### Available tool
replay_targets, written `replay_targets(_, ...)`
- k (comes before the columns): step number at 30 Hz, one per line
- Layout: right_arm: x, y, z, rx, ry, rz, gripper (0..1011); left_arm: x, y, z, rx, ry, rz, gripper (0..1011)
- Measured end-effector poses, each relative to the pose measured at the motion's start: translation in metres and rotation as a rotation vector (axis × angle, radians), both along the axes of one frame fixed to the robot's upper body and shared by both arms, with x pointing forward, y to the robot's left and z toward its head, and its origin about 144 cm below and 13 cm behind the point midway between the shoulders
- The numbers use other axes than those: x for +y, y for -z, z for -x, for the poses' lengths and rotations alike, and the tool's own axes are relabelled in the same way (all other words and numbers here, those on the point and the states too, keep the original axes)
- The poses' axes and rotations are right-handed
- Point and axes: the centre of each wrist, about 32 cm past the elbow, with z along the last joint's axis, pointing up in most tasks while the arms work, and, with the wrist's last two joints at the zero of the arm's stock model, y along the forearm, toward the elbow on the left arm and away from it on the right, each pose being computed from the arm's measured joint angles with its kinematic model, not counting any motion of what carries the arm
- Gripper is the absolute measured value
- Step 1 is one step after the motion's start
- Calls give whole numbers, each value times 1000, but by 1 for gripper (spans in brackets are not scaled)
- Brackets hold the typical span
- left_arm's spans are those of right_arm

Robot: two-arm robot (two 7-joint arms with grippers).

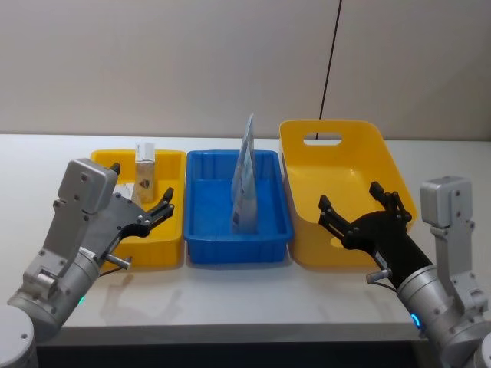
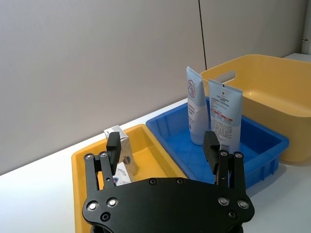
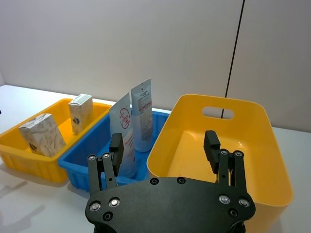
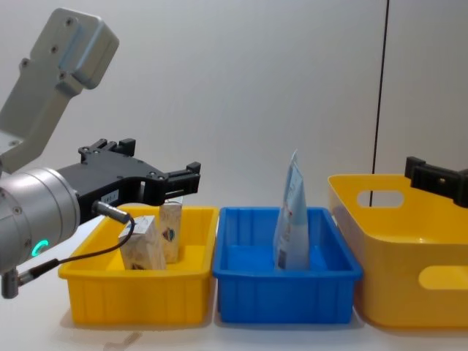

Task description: Bimanual collaborative sorting of washing and personal care products

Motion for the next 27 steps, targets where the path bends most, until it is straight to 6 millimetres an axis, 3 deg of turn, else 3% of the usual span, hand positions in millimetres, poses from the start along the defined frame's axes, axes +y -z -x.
replay_targets(27,0,0,0,0,0,0,1000,0,0,0,0,0,1,1001)
